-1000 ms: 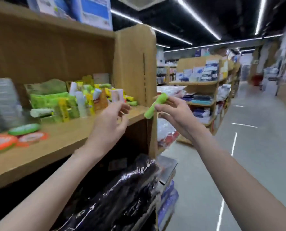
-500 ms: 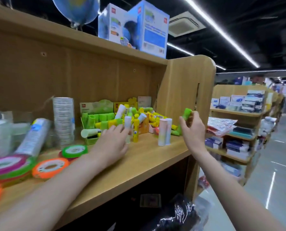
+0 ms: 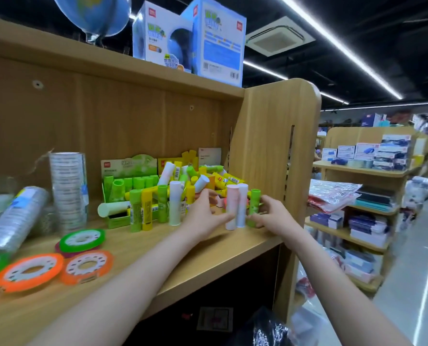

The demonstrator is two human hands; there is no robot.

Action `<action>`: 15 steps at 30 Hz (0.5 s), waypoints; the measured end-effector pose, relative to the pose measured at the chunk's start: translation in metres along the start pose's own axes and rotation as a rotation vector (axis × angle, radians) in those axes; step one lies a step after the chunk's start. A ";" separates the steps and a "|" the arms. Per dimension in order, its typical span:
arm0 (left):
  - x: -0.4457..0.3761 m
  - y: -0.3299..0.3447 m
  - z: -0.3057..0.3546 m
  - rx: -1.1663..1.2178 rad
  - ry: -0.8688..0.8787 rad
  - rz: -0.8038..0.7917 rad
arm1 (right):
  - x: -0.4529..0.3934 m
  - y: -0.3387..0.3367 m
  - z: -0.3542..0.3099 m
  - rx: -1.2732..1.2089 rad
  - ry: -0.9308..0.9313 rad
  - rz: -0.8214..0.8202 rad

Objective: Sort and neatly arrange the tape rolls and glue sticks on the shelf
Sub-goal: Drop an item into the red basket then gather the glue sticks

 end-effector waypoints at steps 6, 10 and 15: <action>-0.012 0.010 0.006 0.045 0.033 0.020 | 0.008 0.017 -0.007 -0.105 -0.060 -0.244; -0.001 -0.014 0.005 -0.013 0.035 0.022 | 0.012 0.036 -0.016 -0.110 -0.081 -0.387; 0.021 -0.049 -0.001 -0.233 -0.002 0.071 | 0.020 0.074 -0.039 -0.014 -0.134 -0.368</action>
Point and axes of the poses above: each hand's wrist, its own x-axis away from the middle knuckle, its own y-axis out of the palm, z = x × y, the point moved 9 cm from there along -x, towards the middle knuckle, and after that the axes turned 15 degrees about y, right-handed, at the moved point
